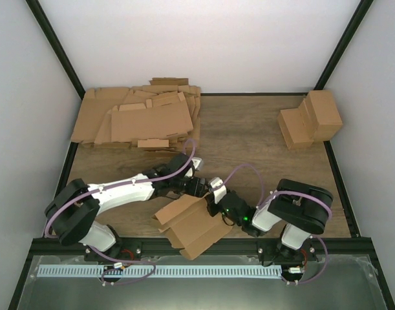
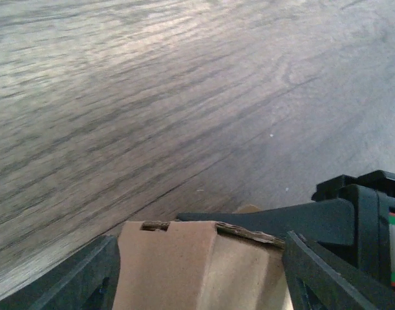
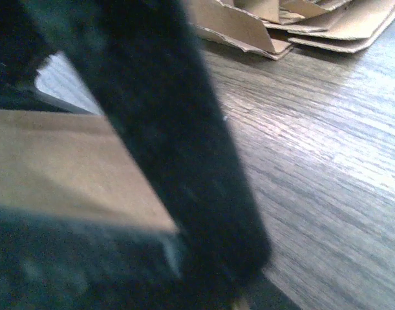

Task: Fold the paper box

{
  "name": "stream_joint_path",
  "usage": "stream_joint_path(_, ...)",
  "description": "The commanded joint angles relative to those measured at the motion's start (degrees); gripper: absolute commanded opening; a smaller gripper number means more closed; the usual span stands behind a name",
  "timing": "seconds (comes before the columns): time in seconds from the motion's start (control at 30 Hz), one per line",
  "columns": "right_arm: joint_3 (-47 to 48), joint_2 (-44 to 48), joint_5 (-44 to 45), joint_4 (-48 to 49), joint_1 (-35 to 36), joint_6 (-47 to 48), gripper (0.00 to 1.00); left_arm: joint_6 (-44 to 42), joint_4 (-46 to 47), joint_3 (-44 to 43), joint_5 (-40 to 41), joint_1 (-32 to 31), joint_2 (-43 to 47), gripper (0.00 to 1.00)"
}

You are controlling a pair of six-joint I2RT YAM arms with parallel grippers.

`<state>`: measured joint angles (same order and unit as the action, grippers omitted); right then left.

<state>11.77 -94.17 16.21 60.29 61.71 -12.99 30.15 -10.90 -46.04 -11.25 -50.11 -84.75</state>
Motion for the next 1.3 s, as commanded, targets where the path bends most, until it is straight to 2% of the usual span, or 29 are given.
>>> stream_joint_path(0.0, 2.55, -0.97, 1.73, 1.36, 0.63, 0.47, 0.16, 1.60, 0.09, 2.91, -2.75, -0.24, -3.08, 0.68)
stream_joint_path(0.17, 4.30, -3.56, 6.22, 1.65, 1.41, -1.41, 0.17, 4.72, 1.58, 4.72, -2.25, -0.09, -2.65, 0.63)
stream_joint_path(0.27, 6.22, -6.41, 9.03, 0.69, 1.87, -2.96, 0.06, 5.88, 1.74, 5.17, -2.16, -0.08, -2.53, 0.62)
stream_joint_path(0.37, 7.30, -7.67, 11.48, -0.32, 1.88, -5.24, 0.01, 6.81, 2.06, 5.59, -2.65, 0.16, -2.48, 0.61)
stream_joint_path(0.57, 7.73, -6.89, 15.09, -2.76, 1.87, -7.04, 0.01, 7.47, 1.71, 6.43, -1.45, 0.19, -1.21, 0.62)
stream_joint_path(0.67, 7.79, -6.42, 14.59, -3.36, 1.97, -6.59, 0.01, 6.94, 1.26, 6.09, -0.47, 0.42, 0.20, 0.69)
stream_joint_path(0.73, 7.33, -5.64, 14.15, -3.16, 1.88, -6.31, 0.13, 6.64, 0.62, 5.84, 0.48, 0.48, 1.66, 0.77)
stream_joint_path(0.8, 6.68, -4.49, 13.23, -2.49, 1.92, -5.73, 0.18, 6.54, 0.19, 5.80, 0.74, 0.95, 2.80, 0.78)
stream_joint_path(0.83, 6.39, -3.80, 12.83, -2.28, 1.91, -5.47, 0.16, 6.57, 0.05, 5.81, 0.62, 1.20, 3.12, 0.78)
stream_joint_path(0.93, 6.69, -3.13, 12.64, -2.70, 1.90, -5.25, 0.02, 6.67, -0.02, 5.95, 0.31, 1.50, 3.04, 0.76)
stream_joint_path(1.1, 7.05, -2.51, 12.29, -3.43, 1.92, -5.09, 0.01, 6.97, 0.23, 6.64, 0.22, 1.51, 3.31, 0.75)
stream_joint_path(1.17, 6.92, -1.86, 12.68, -4.07, 1.89, -5.15, 0.01, 6.31, -0.59, 6.47, 1.34, 1.53, 4.92, 0.82)
stream_joint_path(1.27, 6.77, -0.71, 14.05, -5.50, 1.91, -5.75, 0.01, 4.14, -5.68, 3.62, 6.12, 1.50, 9.51, 0.99)
